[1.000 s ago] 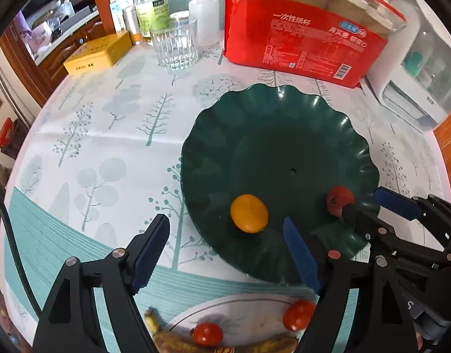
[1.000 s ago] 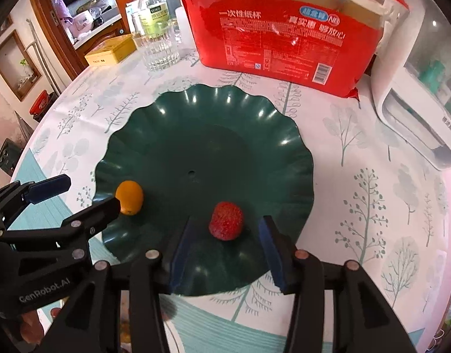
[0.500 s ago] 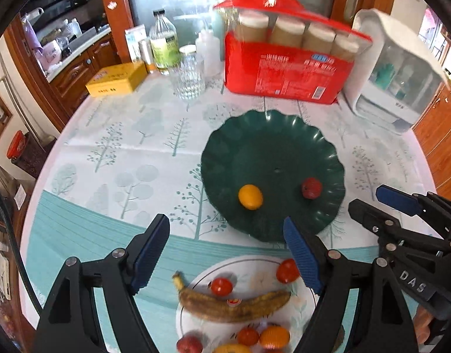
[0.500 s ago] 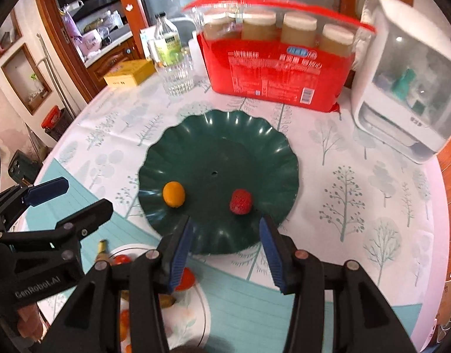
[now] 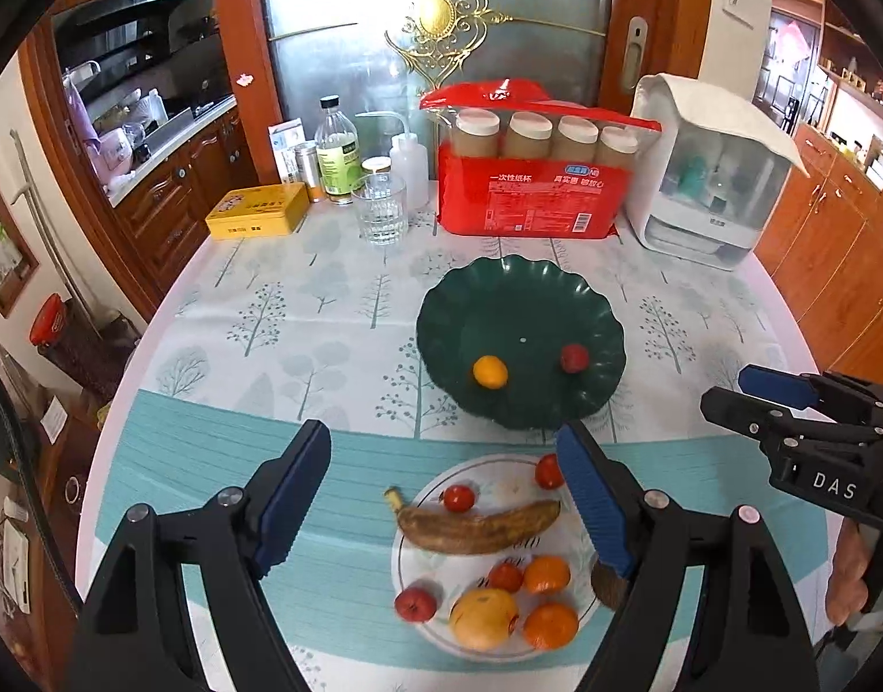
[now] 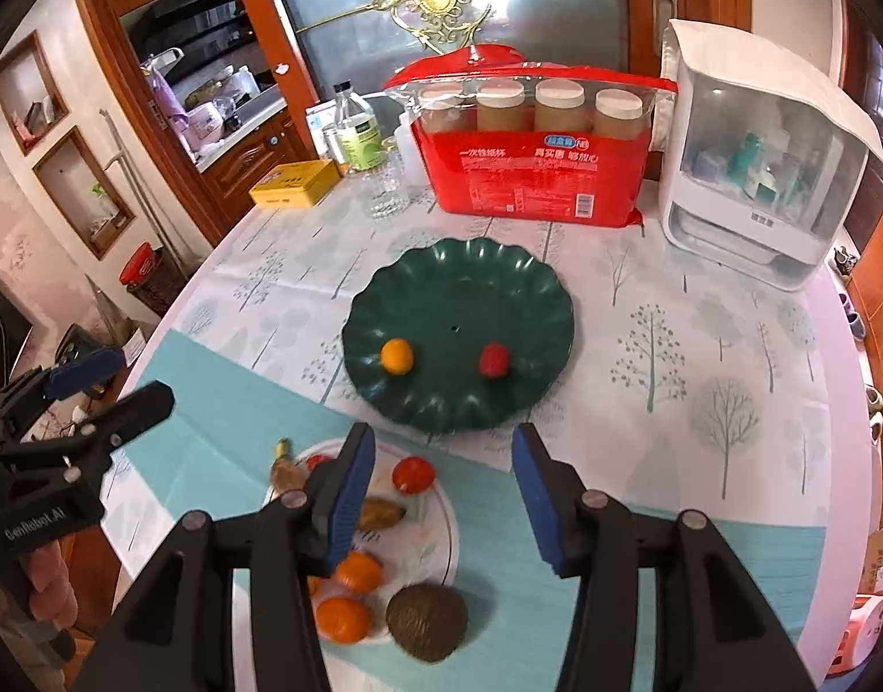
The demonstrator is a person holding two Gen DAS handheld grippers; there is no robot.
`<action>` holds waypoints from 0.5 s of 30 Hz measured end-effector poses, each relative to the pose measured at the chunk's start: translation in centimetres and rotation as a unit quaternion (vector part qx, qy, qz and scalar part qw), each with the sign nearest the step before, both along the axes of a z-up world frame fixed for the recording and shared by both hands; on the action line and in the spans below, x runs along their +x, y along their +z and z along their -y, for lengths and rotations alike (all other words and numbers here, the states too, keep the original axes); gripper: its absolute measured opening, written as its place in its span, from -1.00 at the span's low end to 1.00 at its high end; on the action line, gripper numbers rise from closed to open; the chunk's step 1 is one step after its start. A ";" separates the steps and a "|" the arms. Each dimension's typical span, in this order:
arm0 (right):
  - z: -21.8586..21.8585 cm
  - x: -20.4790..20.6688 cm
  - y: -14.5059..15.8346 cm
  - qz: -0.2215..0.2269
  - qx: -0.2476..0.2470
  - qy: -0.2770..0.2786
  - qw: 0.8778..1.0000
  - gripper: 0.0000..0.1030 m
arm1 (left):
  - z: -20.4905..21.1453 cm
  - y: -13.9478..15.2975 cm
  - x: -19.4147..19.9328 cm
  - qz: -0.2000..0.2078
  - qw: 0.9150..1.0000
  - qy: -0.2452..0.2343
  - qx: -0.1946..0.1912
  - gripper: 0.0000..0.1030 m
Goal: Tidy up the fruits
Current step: 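Move both tools back toward the white fruit plate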
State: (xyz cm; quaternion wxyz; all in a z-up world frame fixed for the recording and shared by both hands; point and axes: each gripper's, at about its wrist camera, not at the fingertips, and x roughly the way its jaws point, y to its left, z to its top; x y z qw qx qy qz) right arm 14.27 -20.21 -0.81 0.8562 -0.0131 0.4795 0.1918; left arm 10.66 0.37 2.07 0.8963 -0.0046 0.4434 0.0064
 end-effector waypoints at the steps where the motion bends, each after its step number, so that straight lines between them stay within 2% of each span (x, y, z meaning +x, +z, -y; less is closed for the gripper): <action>1: 0.0 -0.5 0.0 0.000 -0.001 0.003 1.000 -0.01 | -0.2 0.1 -0.6 0.002 1.000 0.000 -0.002 0.55; 6: 0.0 -3.1 -0.6 0.009 -0.019 0.018 1.000 0.13 | -1.0 -0.5 -2.9 -0.001 1.000 0.005 -0.011 0.55; 9: -0.1 -4.6 -1.6 0.007 -0.030 0.030 0.999 0.14 | -0.9 -1.7 -4.2 -0.009 1.000 0.001 -0.014 0.55; 15: -0.3 -6.7 -4.9 -0.012 -0.060 0.043 0.997 0.14 | -0.3 -6.4 -6.2 -0.041 0.999 -0.001 -0.028 0.55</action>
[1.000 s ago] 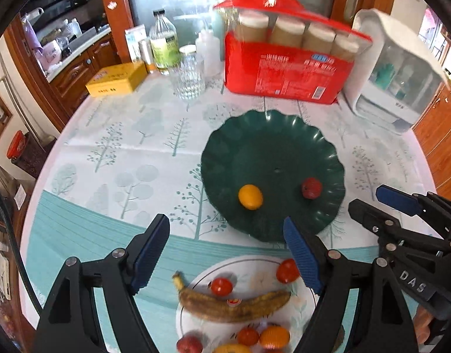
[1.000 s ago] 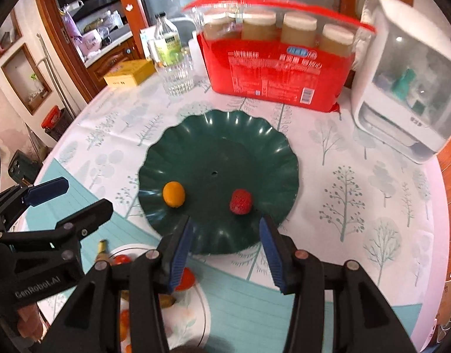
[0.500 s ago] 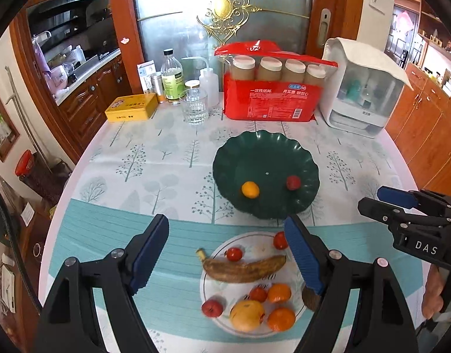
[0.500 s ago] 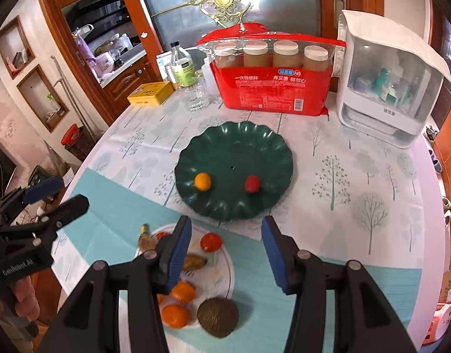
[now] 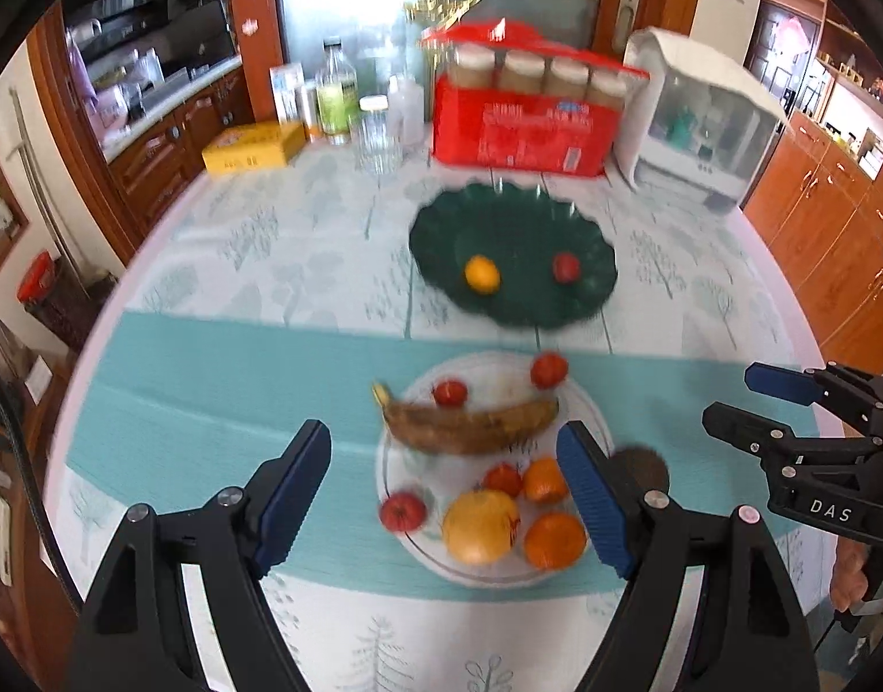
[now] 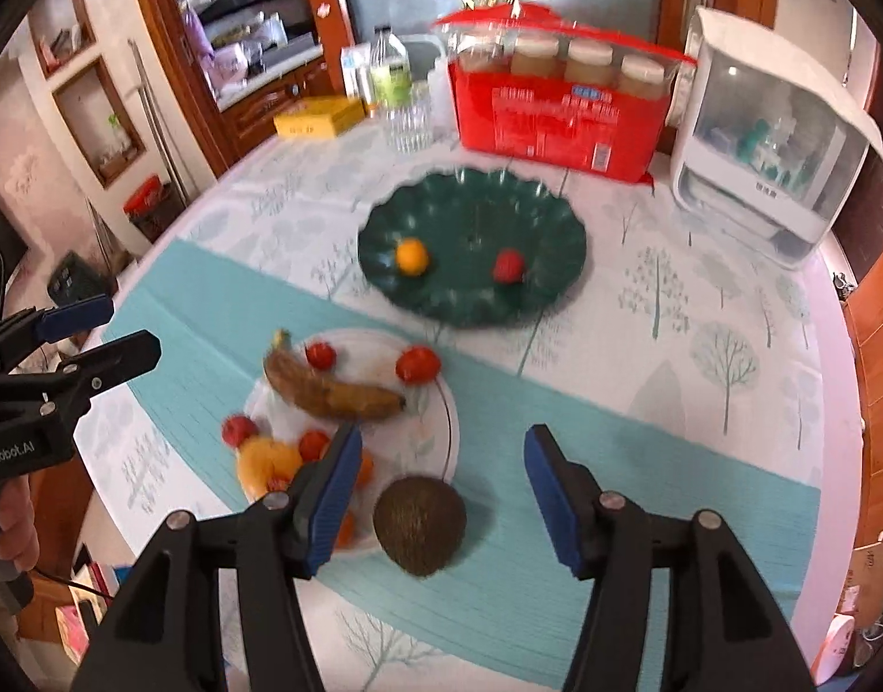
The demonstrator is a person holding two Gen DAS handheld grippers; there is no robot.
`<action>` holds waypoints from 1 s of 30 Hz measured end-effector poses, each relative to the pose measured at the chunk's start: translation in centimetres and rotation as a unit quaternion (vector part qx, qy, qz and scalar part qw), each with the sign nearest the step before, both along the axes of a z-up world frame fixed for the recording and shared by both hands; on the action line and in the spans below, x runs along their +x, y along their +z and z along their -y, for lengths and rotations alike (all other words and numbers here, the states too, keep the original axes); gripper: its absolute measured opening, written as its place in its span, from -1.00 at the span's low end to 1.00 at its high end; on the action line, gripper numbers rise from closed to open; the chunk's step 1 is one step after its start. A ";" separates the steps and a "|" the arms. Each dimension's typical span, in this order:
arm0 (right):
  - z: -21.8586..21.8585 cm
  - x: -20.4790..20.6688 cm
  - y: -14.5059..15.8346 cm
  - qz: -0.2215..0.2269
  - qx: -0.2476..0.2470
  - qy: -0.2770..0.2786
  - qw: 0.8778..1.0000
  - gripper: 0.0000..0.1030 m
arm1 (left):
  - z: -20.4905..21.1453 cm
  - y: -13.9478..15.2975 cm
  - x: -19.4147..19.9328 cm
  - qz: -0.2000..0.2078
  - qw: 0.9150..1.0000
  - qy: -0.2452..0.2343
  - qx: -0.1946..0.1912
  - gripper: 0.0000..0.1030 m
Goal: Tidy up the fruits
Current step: 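Move both tools back toward the white fruit plate, then grasp the yellow pomelo with the left tool while the right tool grasps the avocado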
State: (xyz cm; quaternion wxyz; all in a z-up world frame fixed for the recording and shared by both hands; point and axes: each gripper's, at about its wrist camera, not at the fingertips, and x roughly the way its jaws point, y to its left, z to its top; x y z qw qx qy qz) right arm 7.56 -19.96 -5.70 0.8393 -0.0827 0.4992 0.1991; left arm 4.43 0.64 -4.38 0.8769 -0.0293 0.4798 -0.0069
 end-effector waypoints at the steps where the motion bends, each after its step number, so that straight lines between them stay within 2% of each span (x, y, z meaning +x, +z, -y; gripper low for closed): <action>1: 0.1 -0.3 -0.8 -0.006 -0.004 0.000 1.000 0.14 | 0.1 -1.1 -0.2 -0.010 1.000 0.001 -0.006 0.55; 8: 0.7 -1.7 -4.1 -0.035 -0.016 -0.002 0.999 0.14 | -0.1 -6.1 -1.3 -0.049 0.998 0.016 -0.038 0.54; 15: -0.1 -2.4 -6.0 -0.051 -0.020 0.021 0.998 0.14 | 0.1 -9.0 -1.3 -0.072 0.996 0.020 -0.038 0.52; 20: -0.5 -2.0 -7.2 -0.058 -0.031 0.026 0.997 0.15 | 0.6 -10.3 -0.6 -0.090 0.995 0.016 -0.049 0.37; 30: -0.7 -1.0 -8.8 -0.077 -0.026 0.026 0.996 0.16 | 1.6 -12.3 0.8 -0.117 0.991 0.019 -0.067 0.29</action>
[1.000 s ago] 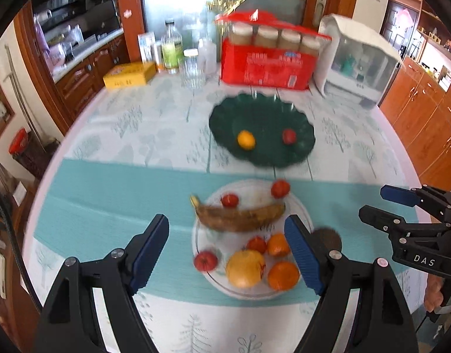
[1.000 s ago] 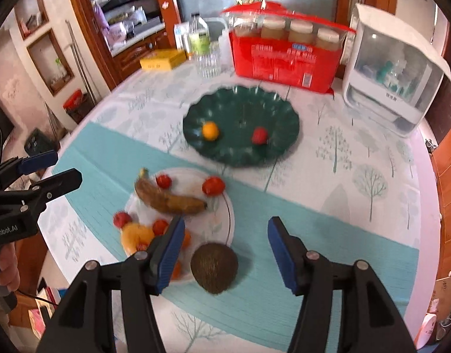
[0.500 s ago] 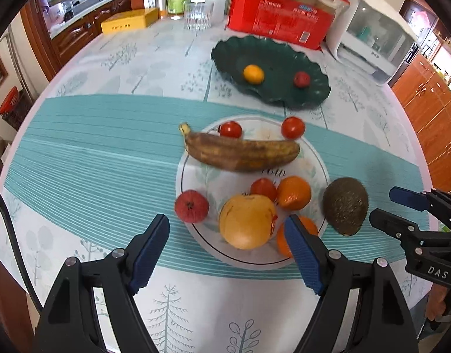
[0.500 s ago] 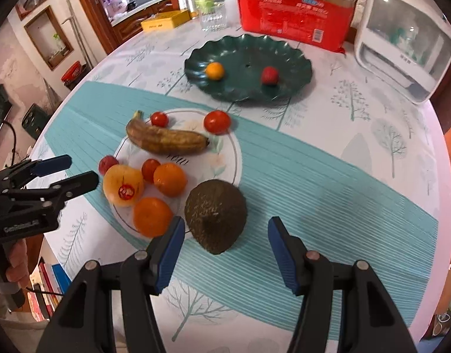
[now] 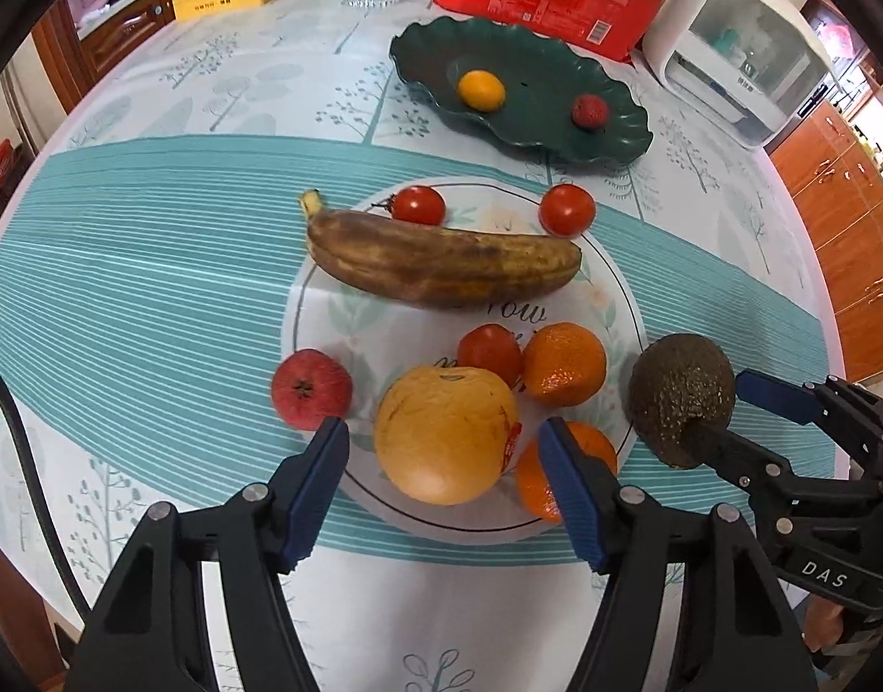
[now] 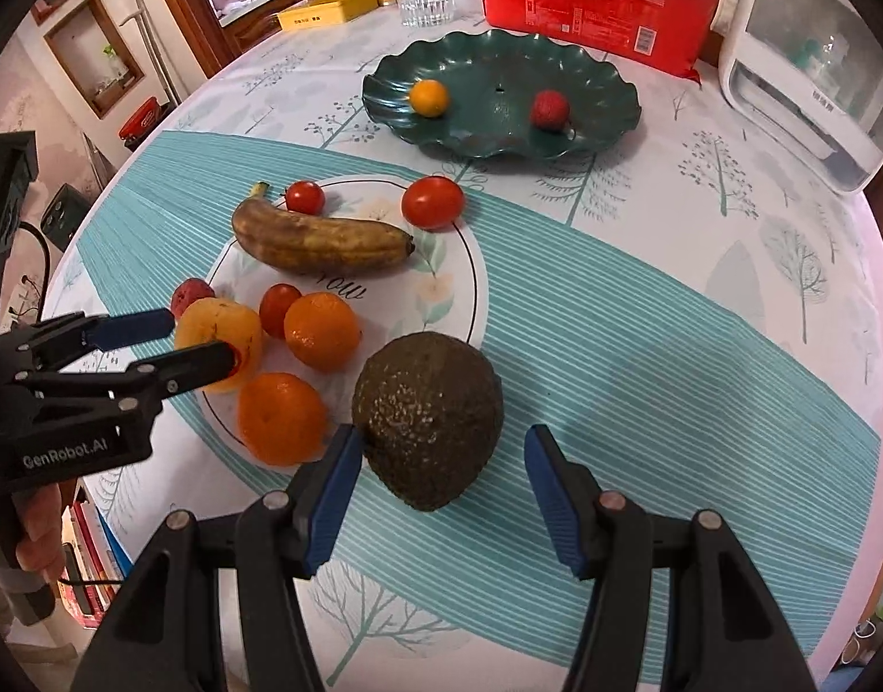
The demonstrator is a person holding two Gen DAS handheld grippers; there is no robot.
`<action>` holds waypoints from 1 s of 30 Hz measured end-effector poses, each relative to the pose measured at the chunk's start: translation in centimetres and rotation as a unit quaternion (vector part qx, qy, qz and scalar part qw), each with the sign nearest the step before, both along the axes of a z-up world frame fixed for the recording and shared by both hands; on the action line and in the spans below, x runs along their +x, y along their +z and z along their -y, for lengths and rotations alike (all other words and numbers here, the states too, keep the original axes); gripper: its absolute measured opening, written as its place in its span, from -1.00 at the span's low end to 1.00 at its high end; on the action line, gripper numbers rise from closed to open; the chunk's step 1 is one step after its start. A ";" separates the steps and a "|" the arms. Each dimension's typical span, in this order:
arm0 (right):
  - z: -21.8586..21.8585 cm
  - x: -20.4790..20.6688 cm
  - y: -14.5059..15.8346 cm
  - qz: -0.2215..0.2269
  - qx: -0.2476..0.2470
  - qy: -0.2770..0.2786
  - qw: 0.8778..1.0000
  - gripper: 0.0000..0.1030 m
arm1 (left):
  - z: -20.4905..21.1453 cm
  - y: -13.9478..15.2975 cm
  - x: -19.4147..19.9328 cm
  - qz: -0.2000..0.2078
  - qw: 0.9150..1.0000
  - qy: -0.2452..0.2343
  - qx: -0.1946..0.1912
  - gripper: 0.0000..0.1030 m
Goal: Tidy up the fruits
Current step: 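Grasp the yellow pomelo with the left tool while the right tool grasps the avocado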
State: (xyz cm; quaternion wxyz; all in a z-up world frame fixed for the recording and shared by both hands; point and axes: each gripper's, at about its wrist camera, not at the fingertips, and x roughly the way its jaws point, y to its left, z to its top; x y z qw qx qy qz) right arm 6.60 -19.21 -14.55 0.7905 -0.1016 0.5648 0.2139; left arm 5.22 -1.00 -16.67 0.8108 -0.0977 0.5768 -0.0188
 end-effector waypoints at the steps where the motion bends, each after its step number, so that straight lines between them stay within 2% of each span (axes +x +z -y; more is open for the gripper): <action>1: -0.1 0.2 -0.1 -0.002 0.003 0.001 1.000 0.17 | 0.1 -0.1 0.0 -0.002 1.000 0.000 0.000 0.25; 11: -1.2 0.9 -0.9 -0.009 0.009 0.020 1.000 0.29 | 0.2 -1.6 1.0 -0.024 1.000 0.016 -0.007 0.07; 15: -1.7 0.9 -1.2 -0.009 0.005 0.030 1.000 0.29 | 0.2 -2.0 0.9 -0.025 0.999 0.020 -0.014 0.06; 30: -1.8 0.8 -1.8 -0.011 0.012 0.028 0.999 0.23 | 0.7 -2.5 1.8 -0.031 0.999 0.023 -0.001 0.06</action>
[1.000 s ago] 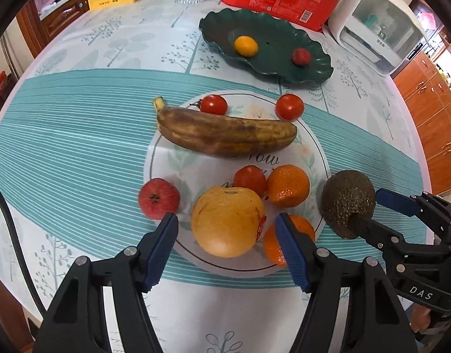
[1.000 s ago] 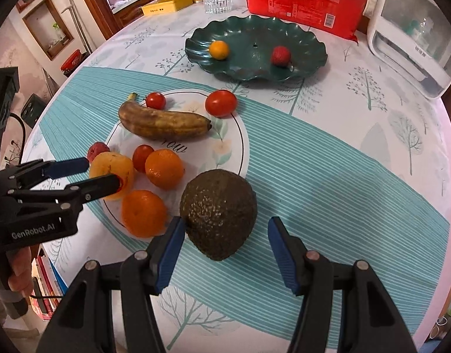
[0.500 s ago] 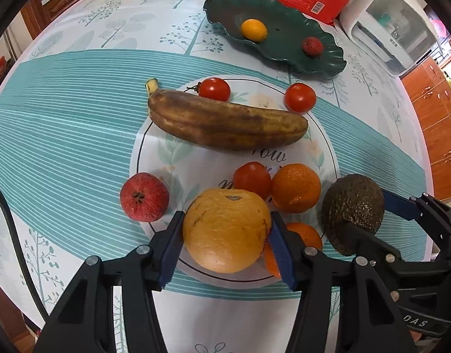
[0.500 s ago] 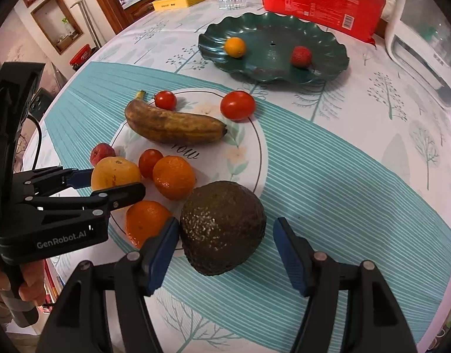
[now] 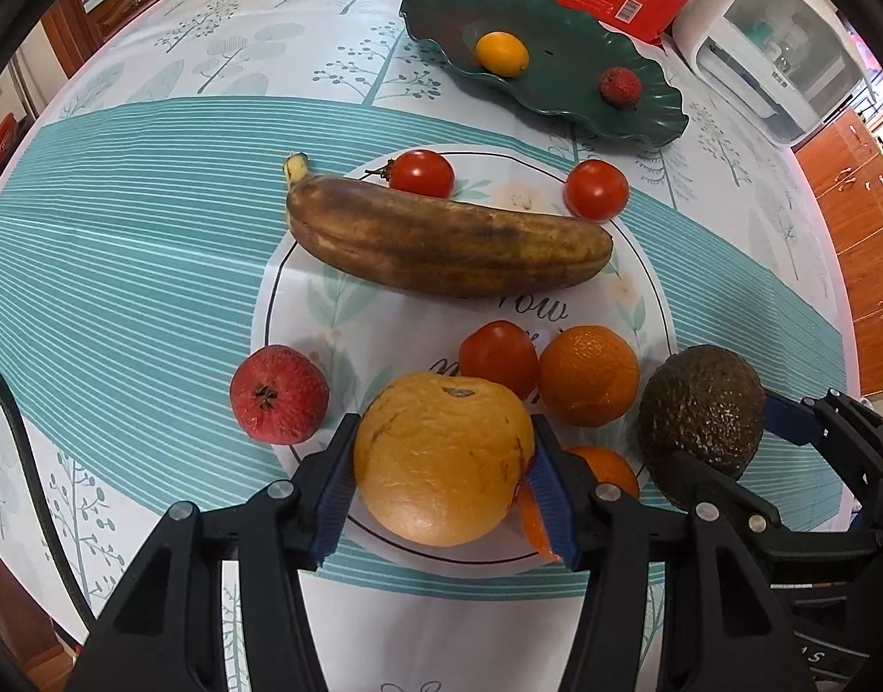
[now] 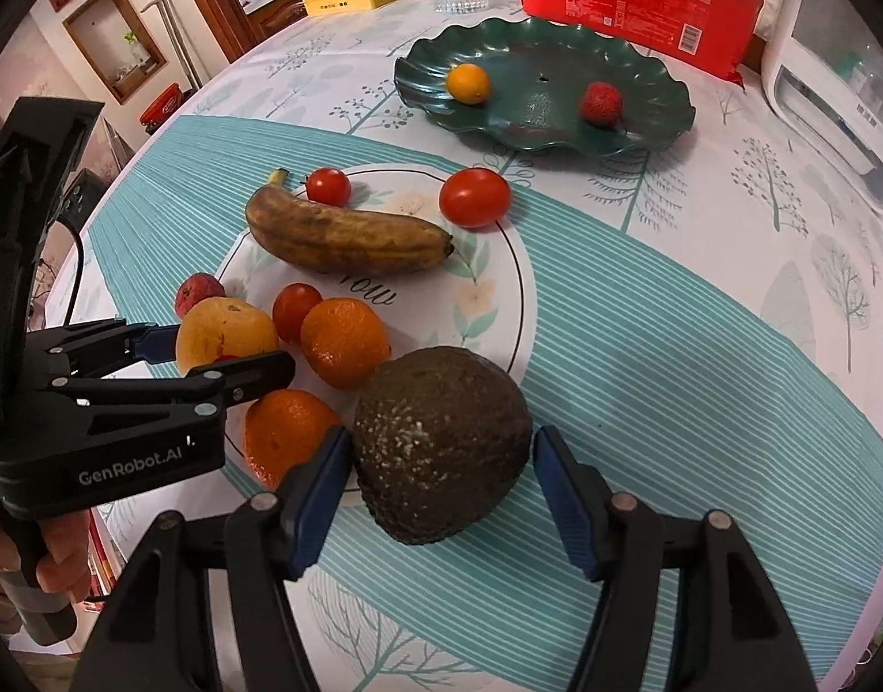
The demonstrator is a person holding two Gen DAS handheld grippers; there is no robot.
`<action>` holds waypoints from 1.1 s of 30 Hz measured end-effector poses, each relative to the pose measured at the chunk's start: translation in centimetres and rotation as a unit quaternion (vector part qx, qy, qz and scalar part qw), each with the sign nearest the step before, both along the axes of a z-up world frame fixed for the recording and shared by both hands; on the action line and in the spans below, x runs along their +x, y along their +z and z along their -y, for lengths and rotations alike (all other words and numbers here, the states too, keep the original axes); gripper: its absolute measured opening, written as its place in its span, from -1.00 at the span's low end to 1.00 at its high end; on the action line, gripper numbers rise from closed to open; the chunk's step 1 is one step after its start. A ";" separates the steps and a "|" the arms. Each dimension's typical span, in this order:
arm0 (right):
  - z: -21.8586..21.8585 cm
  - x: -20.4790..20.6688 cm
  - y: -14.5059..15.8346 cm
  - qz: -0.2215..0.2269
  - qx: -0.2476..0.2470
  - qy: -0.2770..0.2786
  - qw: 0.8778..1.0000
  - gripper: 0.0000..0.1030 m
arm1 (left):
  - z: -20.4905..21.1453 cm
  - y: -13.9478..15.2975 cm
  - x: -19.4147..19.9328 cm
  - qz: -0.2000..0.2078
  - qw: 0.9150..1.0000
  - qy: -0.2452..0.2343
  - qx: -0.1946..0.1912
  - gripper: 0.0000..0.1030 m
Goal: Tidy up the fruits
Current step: 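Grasp the yellow pomelo with the left tool while the right tool grasps the avocado, then lift the pomelo and avocado onto the green plate and open both tools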
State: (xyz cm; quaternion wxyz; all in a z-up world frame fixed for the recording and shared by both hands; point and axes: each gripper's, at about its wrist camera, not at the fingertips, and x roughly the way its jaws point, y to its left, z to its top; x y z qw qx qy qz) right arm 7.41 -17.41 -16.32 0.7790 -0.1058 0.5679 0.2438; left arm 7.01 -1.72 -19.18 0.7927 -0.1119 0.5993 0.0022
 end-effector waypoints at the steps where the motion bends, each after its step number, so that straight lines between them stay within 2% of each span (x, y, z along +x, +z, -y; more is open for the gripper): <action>1: 0.0 -0.1 0.0 0.001 0.000 0.000 1.000 0.23 | 0.0 0.0 0.0 0.000 1.000 0.001 0.000 0.06; 11: 0.1 -0.8 0.1 0.009 -0.006 -0.002 1.000 0.21 | 0.3 -0.1 0.4 0.001 1.000 -0.001 0.002 0.02; 18: 1.0 -1.4 0.1 0.005 -0.012 -0.012 1.000 0.21 | 0.0 0.0 -0.5 0.002 1.000 -0.007 -0.013 0.02; 22: 1.6 -1.6 0.7 0.008 -0.006 -0.025 1.000 0.20 | 0.0 0.7 -1.4 0.010 1.000 -0.019 -0.004 0.02; 28: 2.3 -1.6 3.3 0.022 0.024 -0.045 0.998 0.20 | -0.2 3.6 -2.2 0.038 0.999 -0.027 -0.012 0.02; 33: 1.7 -0.2 7.2 0.043 0.048 -0.055 0.996 0.20 | -0.5 8.0 -1.2 0.074 0.997 -0.034 0.004 0.02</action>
